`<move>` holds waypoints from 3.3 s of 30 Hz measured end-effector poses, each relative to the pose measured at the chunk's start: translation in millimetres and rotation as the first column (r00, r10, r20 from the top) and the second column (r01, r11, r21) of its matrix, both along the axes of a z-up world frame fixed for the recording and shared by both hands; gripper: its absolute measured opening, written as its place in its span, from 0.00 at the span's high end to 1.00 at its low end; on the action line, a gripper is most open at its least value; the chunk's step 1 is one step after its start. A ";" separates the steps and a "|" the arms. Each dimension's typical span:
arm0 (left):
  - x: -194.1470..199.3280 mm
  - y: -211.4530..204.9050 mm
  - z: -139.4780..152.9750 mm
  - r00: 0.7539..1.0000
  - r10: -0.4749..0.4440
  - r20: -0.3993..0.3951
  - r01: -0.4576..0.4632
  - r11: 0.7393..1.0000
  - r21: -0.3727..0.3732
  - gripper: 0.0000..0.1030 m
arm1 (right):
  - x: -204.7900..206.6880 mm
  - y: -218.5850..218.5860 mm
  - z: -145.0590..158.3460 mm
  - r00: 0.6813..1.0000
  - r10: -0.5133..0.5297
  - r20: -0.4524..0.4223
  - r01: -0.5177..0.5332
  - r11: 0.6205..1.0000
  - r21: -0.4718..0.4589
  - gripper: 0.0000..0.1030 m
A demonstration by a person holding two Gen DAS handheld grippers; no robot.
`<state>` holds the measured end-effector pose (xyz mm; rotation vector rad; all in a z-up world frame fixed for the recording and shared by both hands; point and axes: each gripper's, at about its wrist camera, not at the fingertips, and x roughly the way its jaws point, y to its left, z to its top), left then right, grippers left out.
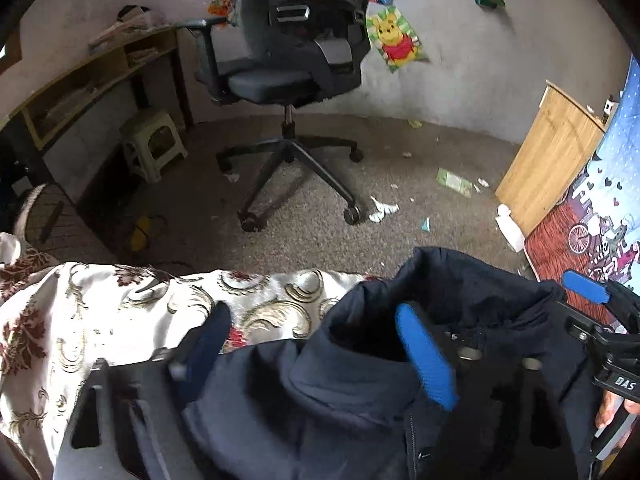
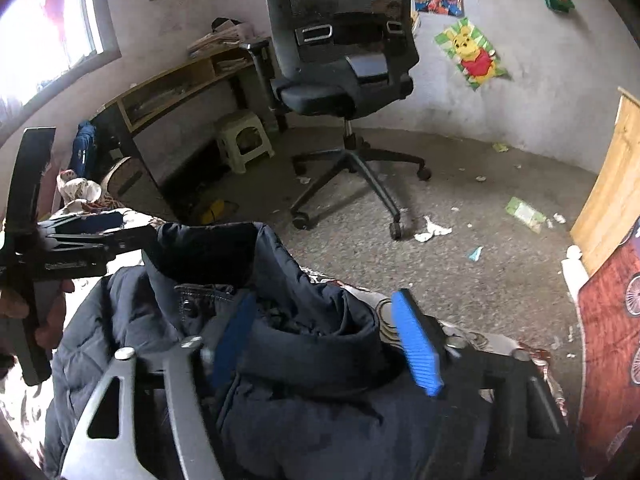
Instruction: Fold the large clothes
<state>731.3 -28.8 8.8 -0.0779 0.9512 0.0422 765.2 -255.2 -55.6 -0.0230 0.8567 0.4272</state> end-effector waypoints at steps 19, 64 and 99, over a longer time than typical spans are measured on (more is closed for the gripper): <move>-80.3 32.5 25.9 0.986 -0.092 0.141 0.105 0.991 -0.089 0.96 | -64.9 -46.3 17.8 1.000 -0.021 0.013 0.021 0.999 0.031 0.94; -120.6 -10.0 -4.2 0.945 -0.305 0.121 0.322 0.933 -0.161 0.93 | -66.5 -10.8 -56.6 0.965 0.113 -0.238 -0.119 0.993 -0.014 0.93; -92.7 -24.9 -102.8 0.902 -0.401 -0.163 0.401 0.916 -0.036 0.97 | -71.4 31.8 -86.2 0.925 0.241 -0.292 -0.270 0.961 -0.064 0.97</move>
